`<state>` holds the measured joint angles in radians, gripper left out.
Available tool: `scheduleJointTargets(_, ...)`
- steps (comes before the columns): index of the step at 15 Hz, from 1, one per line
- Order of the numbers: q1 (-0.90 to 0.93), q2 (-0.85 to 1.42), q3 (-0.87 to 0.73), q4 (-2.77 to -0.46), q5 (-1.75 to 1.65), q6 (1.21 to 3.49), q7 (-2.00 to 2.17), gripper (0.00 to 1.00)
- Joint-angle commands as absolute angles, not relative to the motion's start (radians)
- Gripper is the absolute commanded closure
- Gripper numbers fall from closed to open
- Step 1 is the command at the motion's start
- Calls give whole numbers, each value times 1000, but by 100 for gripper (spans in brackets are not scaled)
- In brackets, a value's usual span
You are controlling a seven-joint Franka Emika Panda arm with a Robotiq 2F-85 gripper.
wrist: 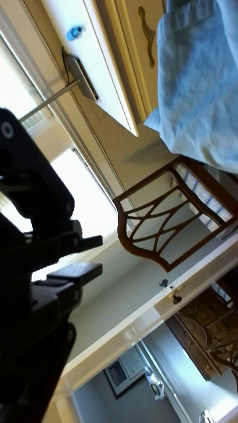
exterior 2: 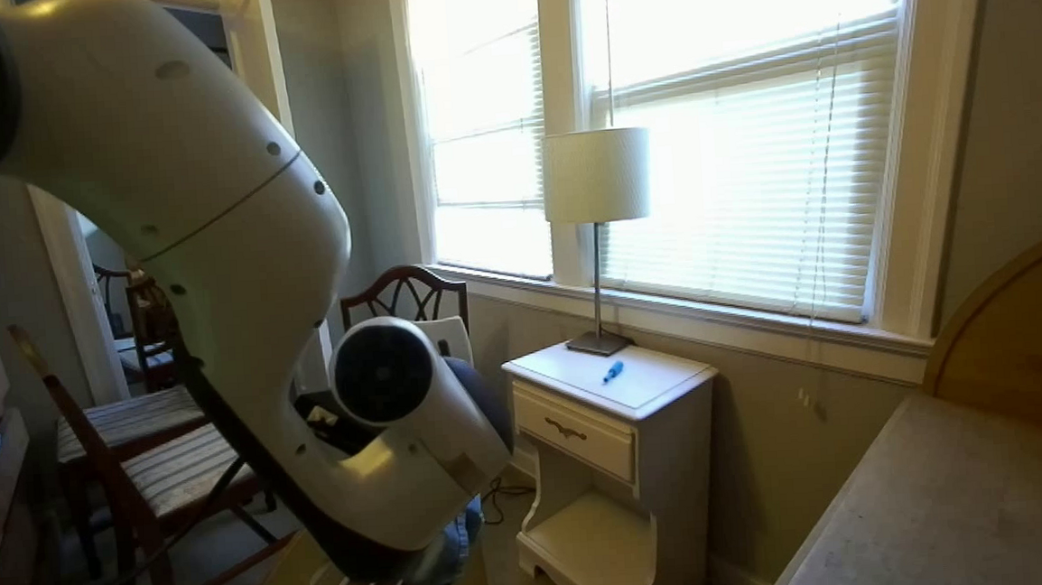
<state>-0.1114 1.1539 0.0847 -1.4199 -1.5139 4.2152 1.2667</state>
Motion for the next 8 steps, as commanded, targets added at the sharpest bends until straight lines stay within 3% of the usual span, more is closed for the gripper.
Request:
scheduleJointTargets(1, -151, 1233, 158, -1326, -1688, 4262, 1402, 51)
scheduleJointTargets(3, -199, 1250, 222, -1327, -1803, 4219, 1485, 37)
scheduleJointTargets(4, -97, 1221, 58, -1345, -1683, 4277, 1509, 30)
scheduleJointTargets(5, -158, 1225, 120, -1352, -1744, 4205, 1541, 22)
scheduleJointTargets(6, -103, 1193, 20, -1389, -1660, 4211, 1531, 16)
scheduleJointTargets(8, -97, 1161, -34, -1428, -1618, 4136, 1535, 2)
